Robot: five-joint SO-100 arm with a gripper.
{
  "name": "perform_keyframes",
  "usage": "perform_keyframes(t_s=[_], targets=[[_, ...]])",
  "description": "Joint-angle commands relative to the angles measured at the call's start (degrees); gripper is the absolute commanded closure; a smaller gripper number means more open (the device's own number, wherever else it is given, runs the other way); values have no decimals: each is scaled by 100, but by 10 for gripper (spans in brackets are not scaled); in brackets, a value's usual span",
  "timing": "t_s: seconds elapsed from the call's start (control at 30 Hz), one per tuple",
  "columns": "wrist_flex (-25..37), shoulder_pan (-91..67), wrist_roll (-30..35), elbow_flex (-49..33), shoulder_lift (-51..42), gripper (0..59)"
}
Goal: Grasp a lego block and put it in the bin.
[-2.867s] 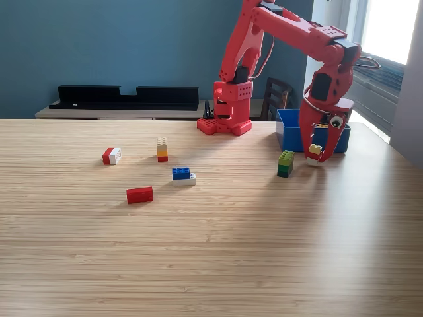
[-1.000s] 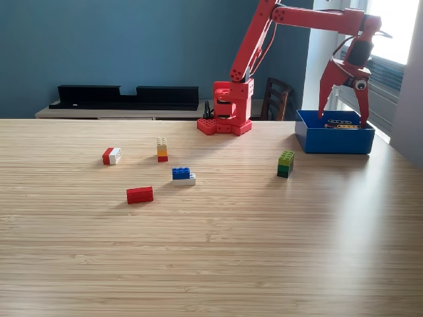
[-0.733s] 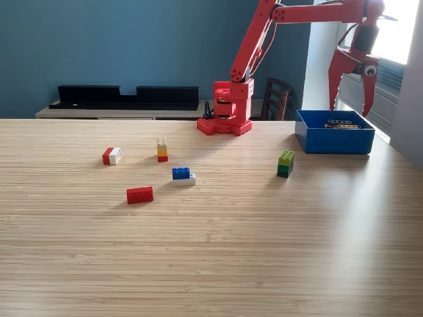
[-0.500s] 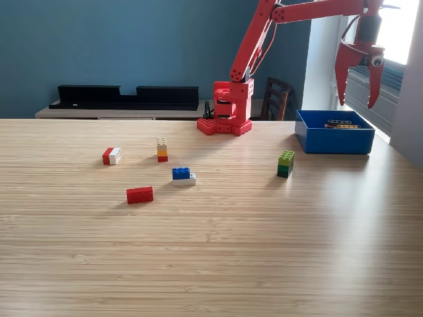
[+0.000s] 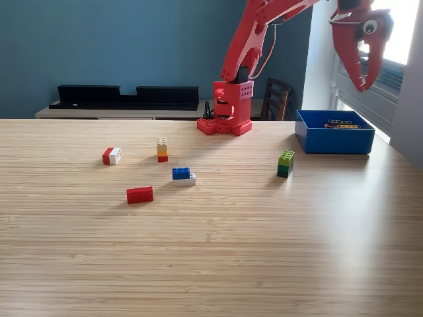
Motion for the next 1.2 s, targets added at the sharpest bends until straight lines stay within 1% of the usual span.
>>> perform_keyframes(t_s=[0.03,0.37,0.87,1.07,1.2], targets=[[272,958,-185,141,246,586],[264,1468,-387,633,246,585],[255,1556,-457,896,237,584],[255,1591,-615,1090,237,584],[255,1934,-562,1222,237,584]])
